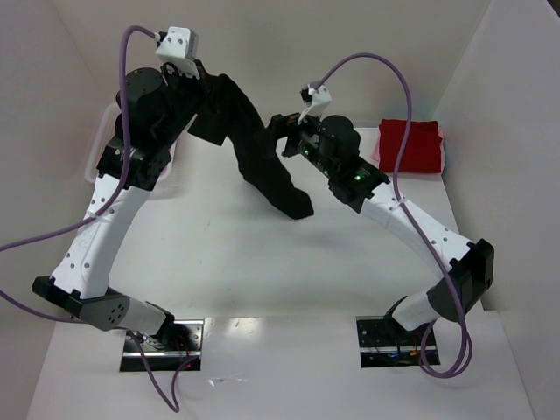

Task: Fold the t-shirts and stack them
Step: Flatten out the tshirt

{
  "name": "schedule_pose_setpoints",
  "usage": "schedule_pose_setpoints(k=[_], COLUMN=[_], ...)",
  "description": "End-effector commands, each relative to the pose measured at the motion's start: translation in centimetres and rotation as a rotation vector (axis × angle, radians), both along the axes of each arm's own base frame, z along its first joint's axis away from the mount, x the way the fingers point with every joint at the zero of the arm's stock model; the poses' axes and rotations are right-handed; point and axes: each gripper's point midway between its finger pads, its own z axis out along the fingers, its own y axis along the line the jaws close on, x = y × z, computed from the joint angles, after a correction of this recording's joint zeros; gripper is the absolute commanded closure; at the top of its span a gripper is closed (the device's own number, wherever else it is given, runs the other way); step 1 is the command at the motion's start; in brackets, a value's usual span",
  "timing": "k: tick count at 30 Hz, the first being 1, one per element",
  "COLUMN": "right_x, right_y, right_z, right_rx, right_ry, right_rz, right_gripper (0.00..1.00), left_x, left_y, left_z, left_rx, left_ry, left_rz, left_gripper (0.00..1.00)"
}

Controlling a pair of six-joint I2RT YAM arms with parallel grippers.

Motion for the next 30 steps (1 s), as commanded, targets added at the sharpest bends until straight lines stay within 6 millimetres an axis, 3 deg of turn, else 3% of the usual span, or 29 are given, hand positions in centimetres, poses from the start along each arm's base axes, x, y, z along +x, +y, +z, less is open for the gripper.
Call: schedule_pose_setpoints(k=[1, 3, 6, 11, 15, 20, 21, 23, 24, 25, 27, 28, 30], right_x=[0.0, -0.2, -1.1, -1.6, -1.3, -1.6, -1.6, -1.7, -1.4, -1.6, -1.7, -1.3, -0.5], right_y=[-2.4, -2.1, -0.1, 3.0, 4.0, 4.2, 4.7, 4.9, 5.2, 5.8, 5.8, 5.6, 4.9], right_z=[6.7, 7.1, 8.2, 7.6, 7.0, 8.6, 8.0, 8.9, 8.4, 8.3, 8.3, 8.4, 9.0], right_rx=[0.032, 0.032, 0.071, 0.109, 0.106, 0.126, 0.118, 0.12, 0.114, 0.114, 0.121, 0.124, 0.149], right_ry=[-0.199, -0.217, -0.252, -0.241, -0.244, -0.297, -0.291, -0.316, -0.306, -0.307, -0.299, -0.296, -0.287], right_rz=[-0.099, -0.08, 0.035, 0.185, 0.22, 0.237, 0.257, 0.274, 0.275, 0.294, 0.296, 0.268, 0.206], right_gripper=[0.0, 0.0, 0.0, 0.0, 0.0, 0.0, 0.0, 0.07, 0.13, 0.26, 0.41, 0.57, 0.74], left_x=[-2.4, -2.9, -3.9, -5.6, -7.9, -11.8, -11.7, -13.4, -13.6, -14.0, -14.0, -14.2, -14.1], left_y=[0.4, 0.2, -0.3, -1.4, -1.7, -2.5, -2.9, -2.2, -2.2, -2.0, -1.6, -1.6, -1.1], left_z=[4.5, 5.2, 6.4, 7.9, 9.5, 9.7, 8.3, 9.0, 8.7, 8.9, 8.7, 8.5, 7.8], left_rx=[-0.031, -0.036, -0.048, -0.09, -0.11, -0.158, -0.174, -0.209, -0.218, -0.22, -0.231, -0.23, -0.234], left_ry=[-0.124, -0.14, -0.162, -0.178, -0.202, -0.182, -0.141, -0.171, -0.16, -0.169, -0.156, -0.153, -0.142], left_rz=[-0.034, -0.053, -0.103, -0.193, -0.265, -0.397, -0.412, -0.42, -0.422, -0.423, -0.403, -0.403, -0.375], left_gripper=[1.0, 1.0, 1.0, 1.0, 1.0, 1.0, 1.0, 1.0, 1.0, 1.0, 1.0, 1.0, 1.0])
